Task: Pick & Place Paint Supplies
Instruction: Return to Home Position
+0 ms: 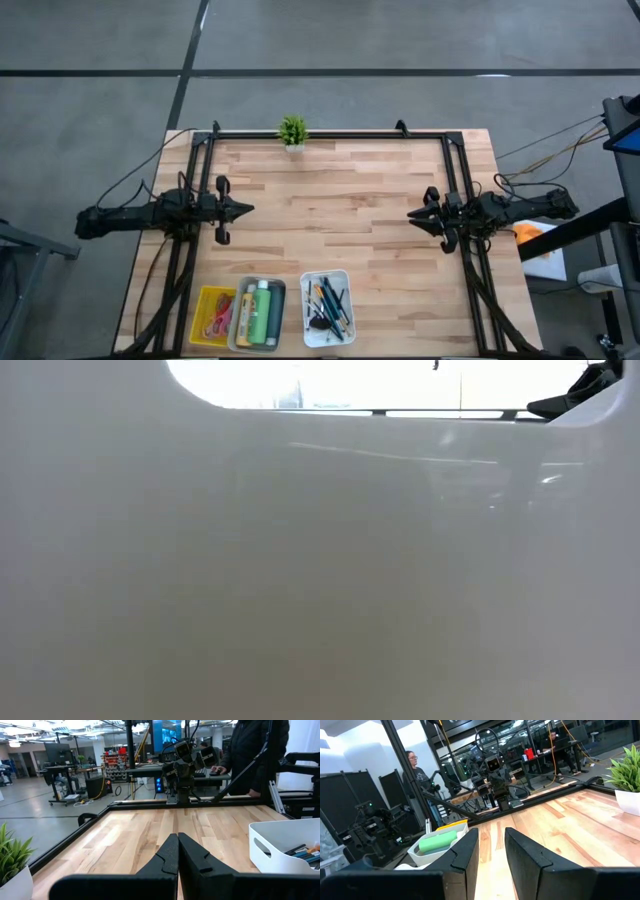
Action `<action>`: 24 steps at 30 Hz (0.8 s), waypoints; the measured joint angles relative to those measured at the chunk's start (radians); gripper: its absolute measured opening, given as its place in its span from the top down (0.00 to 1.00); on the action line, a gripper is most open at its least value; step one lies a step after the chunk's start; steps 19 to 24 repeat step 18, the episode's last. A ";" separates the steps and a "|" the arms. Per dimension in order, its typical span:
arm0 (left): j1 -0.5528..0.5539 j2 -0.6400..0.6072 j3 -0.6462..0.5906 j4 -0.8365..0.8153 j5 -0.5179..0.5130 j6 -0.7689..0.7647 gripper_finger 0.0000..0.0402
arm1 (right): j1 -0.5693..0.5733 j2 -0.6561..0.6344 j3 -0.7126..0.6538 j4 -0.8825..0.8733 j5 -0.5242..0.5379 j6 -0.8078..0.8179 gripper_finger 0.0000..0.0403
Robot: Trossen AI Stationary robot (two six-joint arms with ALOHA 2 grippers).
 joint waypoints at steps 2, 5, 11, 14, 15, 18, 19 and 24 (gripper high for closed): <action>0.000 0.000 0.000 0.000 0.000 0.000 1.00 | 0.000 0.000 0.000 0.000 0.000 0.000 0.77; 0.000 0.000 0.000 0.000 0.000 0.000 1.00 | 0.000 0.000 0.000 0.000 0.000 0.000 0.77; 0.000 0.000 0.000 0.000 0.000 0.000 1.00 | 0.000 0.000 0.000 0.000 0.000 0.000 0.77; 0.000 0.000 0.000 0.000 0.000 0.000 1.00 | 0.000 0.000 0.000 0.000 0.000 0.000 0.77; 0.000 0.000 0.000 0.000 0.000 0.000 1.00 | 0.000 0.000 0.000 0.000 0.000 0.000 0.77; 0.000 0.000 0.000 0.000 0.000 0.000 1.00 | 0.000 0.000 0.000 0.000 0.000 0.000 0.77; 0.000 0.000 0.000 0.000 0.000 0.000 1.00 | 0.000 0.000 0.000 0.000 0.000 0.000 0.77; 0.000 0.000 0.000 0.000 0.000 0.000 1.00 | 0.000 0.000 0.000 0.000 0.000 0.000 0.77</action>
